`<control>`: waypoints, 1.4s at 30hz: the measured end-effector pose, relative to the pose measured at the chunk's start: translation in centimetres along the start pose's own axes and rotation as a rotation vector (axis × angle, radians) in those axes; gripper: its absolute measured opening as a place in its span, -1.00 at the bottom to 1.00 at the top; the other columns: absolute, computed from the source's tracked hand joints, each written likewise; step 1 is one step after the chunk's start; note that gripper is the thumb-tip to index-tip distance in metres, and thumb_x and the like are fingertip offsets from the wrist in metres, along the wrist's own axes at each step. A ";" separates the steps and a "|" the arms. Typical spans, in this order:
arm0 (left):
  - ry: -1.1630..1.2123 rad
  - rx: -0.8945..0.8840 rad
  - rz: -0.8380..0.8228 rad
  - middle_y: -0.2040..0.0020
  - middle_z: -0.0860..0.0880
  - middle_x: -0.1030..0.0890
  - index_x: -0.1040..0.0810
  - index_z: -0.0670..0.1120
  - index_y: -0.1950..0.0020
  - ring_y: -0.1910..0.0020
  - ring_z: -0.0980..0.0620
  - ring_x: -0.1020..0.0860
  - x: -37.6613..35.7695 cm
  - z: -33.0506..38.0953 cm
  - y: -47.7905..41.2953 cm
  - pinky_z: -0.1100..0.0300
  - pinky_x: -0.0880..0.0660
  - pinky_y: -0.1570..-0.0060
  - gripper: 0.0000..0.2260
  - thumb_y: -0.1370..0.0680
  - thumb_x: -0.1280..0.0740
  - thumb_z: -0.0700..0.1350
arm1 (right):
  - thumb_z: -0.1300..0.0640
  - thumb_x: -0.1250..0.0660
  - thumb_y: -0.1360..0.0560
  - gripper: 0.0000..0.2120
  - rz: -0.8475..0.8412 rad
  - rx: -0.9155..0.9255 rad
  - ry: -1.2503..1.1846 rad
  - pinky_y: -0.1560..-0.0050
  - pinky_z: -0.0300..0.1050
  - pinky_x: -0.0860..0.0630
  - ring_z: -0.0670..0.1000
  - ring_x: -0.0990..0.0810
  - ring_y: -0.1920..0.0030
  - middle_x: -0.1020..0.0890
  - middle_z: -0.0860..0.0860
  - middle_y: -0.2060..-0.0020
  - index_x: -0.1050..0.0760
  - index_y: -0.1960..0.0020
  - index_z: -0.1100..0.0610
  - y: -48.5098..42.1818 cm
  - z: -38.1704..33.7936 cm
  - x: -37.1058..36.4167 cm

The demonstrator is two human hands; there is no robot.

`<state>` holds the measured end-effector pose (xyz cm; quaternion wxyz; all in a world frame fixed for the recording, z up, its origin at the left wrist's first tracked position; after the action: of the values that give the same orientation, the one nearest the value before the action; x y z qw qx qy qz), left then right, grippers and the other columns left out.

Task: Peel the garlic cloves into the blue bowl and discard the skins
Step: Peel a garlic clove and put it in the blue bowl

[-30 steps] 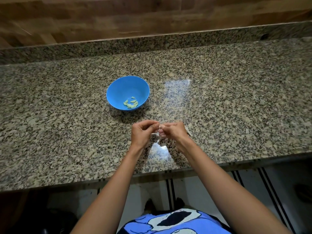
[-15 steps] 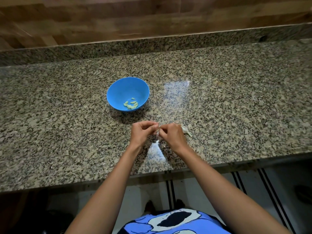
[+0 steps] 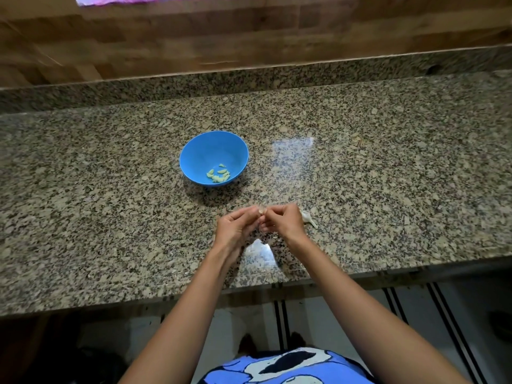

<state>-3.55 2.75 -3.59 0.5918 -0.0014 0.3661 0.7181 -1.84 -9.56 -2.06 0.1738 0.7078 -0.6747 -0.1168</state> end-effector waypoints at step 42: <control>-1.609 -0.493 -0.206 -0.51 -0.05 -0.21 -0.27 -0.03 -0.48 -0.48 -0.02 -0.17 -3.1 -1.3 -3.4 0.04 -0.15 -0.45 -0.59 -0.65 -0.07 0.03 | 0.32 -0.22 -0.54 -0.83 0.274 -0.117 -0.108 0.29 -0.26 -0.51 -0.04 -0.53 0.33 -0.63 0.08 0.27 -0.56 -0.06 0.29 1.5 4.8 3.0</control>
<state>-0.29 -0.50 -4.99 0.7173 0.3477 -0.3357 0.5018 -4.93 -12.97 -5.61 0.1924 0.5904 -0.7654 -0.1690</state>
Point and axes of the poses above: each hand's wrist, its own y-axis away from the middle knuckle, its own x-axis out of the back of the hand, z = x × y, the point moved 4 cm from there along -y, towards the middle knuckle
